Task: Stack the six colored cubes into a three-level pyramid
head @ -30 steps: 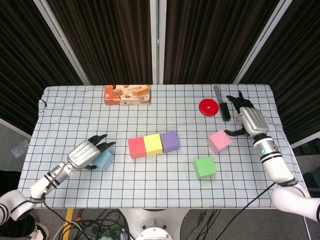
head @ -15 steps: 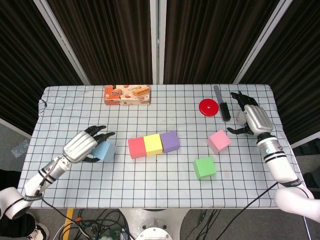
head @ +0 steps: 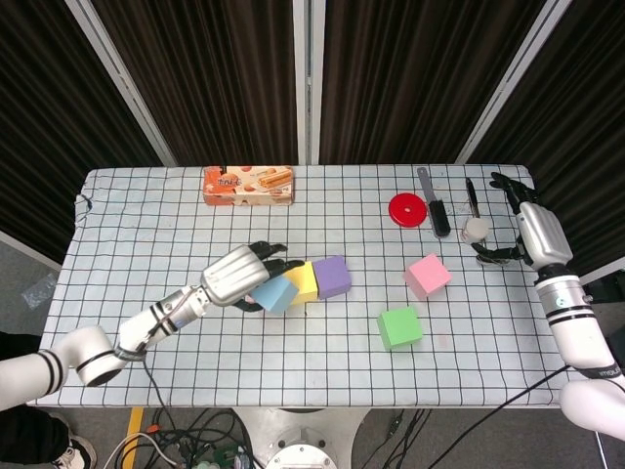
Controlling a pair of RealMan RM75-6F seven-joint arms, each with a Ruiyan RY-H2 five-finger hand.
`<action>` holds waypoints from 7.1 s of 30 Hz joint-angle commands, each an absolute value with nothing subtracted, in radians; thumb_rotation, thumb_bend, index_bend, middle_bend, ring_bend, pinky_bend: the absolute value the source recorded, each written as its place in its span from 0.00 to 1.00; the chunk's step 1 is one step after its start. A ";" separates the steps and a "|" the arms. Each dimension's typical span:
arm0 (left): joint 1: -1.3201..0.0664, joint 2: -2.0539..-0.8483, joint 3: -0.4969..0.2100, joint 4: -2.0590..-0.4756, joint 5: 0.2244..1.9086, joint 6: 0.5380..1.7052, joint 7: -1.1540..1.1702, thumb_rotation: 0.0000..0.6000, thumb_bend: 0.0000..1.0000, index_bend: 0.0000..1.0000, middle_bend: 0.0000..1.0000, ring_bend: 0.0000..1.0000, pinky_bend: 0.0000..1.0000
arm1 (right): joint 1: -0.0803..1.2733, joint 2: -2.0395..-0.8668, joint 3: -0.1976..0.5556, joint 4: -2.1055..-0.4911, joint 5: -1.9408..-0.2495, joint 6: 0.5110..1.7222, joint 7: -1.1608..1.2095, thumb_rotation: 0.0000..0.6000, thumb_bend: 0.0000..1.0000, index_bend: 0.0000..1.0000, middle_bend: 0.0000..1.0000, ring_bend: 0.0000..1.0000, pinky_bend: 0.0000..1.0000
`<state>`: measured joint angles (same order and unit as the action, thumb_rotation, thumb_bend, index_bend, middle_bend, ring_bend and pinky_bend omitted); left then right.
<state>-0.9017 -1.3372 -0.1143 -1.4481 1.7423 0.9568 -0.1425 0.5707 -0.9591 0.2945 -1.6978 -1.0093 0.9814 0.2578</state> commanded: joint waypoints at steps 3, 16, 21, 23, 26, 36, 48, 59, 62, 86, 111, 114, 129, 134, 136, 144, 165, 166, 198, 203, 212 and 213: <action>-0.976 -1.400 -0.122 -1.353 1.741 0.903 -0.155 1.00 0.20 0.13 0.49 0.16 0.28 | 0.523 -0.948 0.294 -1.645 -1.058 0.983 0.352 1.00 0.08 0.00 0.13 0.00 0.00; -1.024 -1.386 -0.100 -1.319 1.743 0.915 -0.163 1.00 0.20 0.13 0.44 0.16 0.27 | 0.508 -0.976 0.297 -1.572 -1.109 0.959 0.424 1.00 0.08 0.00 0.13 0.00 0.00; -1.033 -1.390 -0.088 -1.303 1.741 0.920 -0.162 1.00 0.19 0.13 0.33 0.14 0.26 | 0.505 -0.977 0.302 -1.573 -1.109 0.958 0.424 1.00 0.08 0.00 0.13 0.00 0.00; -1.036 -1.392 -0.082 -1.295 1.738 0.918 -0.163 1.00 0.19 0.13 0.33 0.14 0.26 | 0.503 -0.975 0.304 -1.574 -1.108 0.958 0.425 1.00 0.08 0.00 0.13 0.00 0.00; -1.039 -1.396 -0.074 -1.287 1.732 0.913 -0.169 1.00 0.19 0.13 0.33 0.14 0.26 | 0.499 -0.973 0.305 -1.574 -1.108 0.956 0.424 1.00 0.08 0.00 0.13 0.00 0.00; -1.041 -1.397 -0.049 -1.275 1.729 0.930 -0.179 1.00 0.14 0.12 0.27 0.13 0.25 | 0.489 -0.980 0.303 -1.561 -1.112 0.951 0.429 1.00 0.09 0.00 0.13 0.00 0.00; -1.022 -1.337 -0.048 -1.334 1.713 0.970 -0.124 1.00 0.11 0.10 0.23 0.11 0.25 | 0.487 -0.965 0.313 -1.587 -1.115 0.954 0.411 1.00 0.09 0.00 0.13 0.00 0.00; -0.742 -1.137 -0.075 -1.472 1.392 1.137 0.047 1.00 0.11 0.10 0.21 0.10 0.26 | 0.515 -0.883 0.272 -1.656 -1.277 0.861 0.418 1.00 0.07 0.00 0.22 0.00 0.00; -0.667 -1.135 -0.070 -1.445 1.334 1.187 0.044 1.00 0.11 0.10 0.21 0.10 0.26 | 0.541 -0.842 0.229 -1.675 -1.418 0.814 0.420 1.00 0.04 0.00 0.23 0.00 0.00; -0.546 -1.226 -0.131 -1.325 1.238 1.211 0.074 1.00 0.10 0.10 0.22 0.10 0.23 | 0.654 -0.939 0.049 -1.765 -1.639 0.684 0.189 1.00 0.00 0.00 0.10 0.00 0.00; -0.420 -1.247 -0.139 -1.250 1.284 1.293 -0.085 1.00 0.09 0.10 0.22 0.10 0.23 | 0.656 -1.056 0.141 -1.810 -1.458 0.846 -0.073 1.00 0.15 0.00 0.44 0.00 0.00; -0.398 -1.239 -0.131 -1.254 1.293 1.297 -0.121 1.00 0.09 0.10 0.22 0.10 0.23 | 0.685 -1.018 0.188 -1.858 -1.398 0.830 -0.056 1.00 0.15 0.00 0.45 0.00 0.00; -0.319 -1.245 -0.088 -1.150 1.393 1.328 -0.406 1.00 0.02 0.14 0.22 0.10 0.21 | 0.969 -1.149 0.261 -1.692 -1.065 0.627 -0.217 1.00 0.16 0.00 0.47 0.02 0.00; -0.303 -1.242 -0.060 -1.107 1.447 1.343 -0.476 1.00 0.00 0.14 0.21 0.09 0.20 | 1.033 -1.177 0.251 -1.699 -0.965 0.617 -0.280 1.00 0.15 0.00 0.47 0.02 0.00; -0.299 -1.242 -0.055 -1.103 1.459 1.350 -0.485 1.00 0.00 0.14 0.21 0.09 0.20 | 1.055 -1.184 0.238 -1.691 -0.947 0.620 -0.313 1.00 0.15 0.00 0.47 0.02 0.00; -0.292 -1.242 -0.044 -1.104 1.493 1.364 -0.501 1.00 0.00 0.14 0.21 0.09 0.20 | 1.136 -1.196 0.198 -1.674 -0.834 0.626 -0.396 1.00 0.15 0.00 0.46 0.02 0.00; -0.285 -1.256 -0.036 -1.096 1.512 1.350 -0.547 1.00 0.00 0.14 0.21 0.09 0.20 | 1.273 -1.240 0.124 -1.656 -0.641 0.627 -0.432 1.00 0.15 0.00 0.46 0.02 0.00; -0.285 -1.256 -0.036 -1.095 1.512 1.350 -0.549 1.00 0.00 0.14 0.20 0.09 0.20 | 1.277 -1.242 0.123 -1.656 -0.636 0.627 -0.432 1.00 0.15 0.00 0.46 0.02 0.00; -0.283 -1.267 -0.038 -1.066 1.515 1.336 -0.597 1.00 0.00 0.14 0.20 0.09 0.20 | 1.349 -1.262 0.082 -1.640 -0.583 0.644 -0.401 1.00 0.11 0.00 0.40 0.02 0.00; -0.283 -1.268 -0.035 -1.062 1.519 1.333 -0.601 1.00 0.00 0.14 0.20 0.09 0.20 | 1.342 -1.255 0.076 -1.640 -0.614 0.645 -0.397 1.00 0.12 0.00 0.42 0.02 0.00; -0.288 -1.273 -0.032 -1.061 1.525 1.327 -0.598 1.00 0.00 0.14 0.20 0.09 0.20 | 1.319 -1.243 0.078 -1.637 -0.695 0.618 -0.360 1.00 0.12 0.00 0.42 0.02 0.00; -0.288 -1.273 -0.032 -1.061 1.525 1.326 -0.597 1.00 0.00 0.14 0.20 0.09 0.20 | 1.318 -1.241 0.077 -1.636 -0.702 0.614 -0.357 1.00 0.12 0.00 0.42 0.02 0.00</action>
<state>-0.2882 -1.2730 -0.0318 -1.0614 1.5248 1.3264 -0.5974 1.3221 -1.2445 0.0774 -1.6368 -0.6931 0.6209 -0.3635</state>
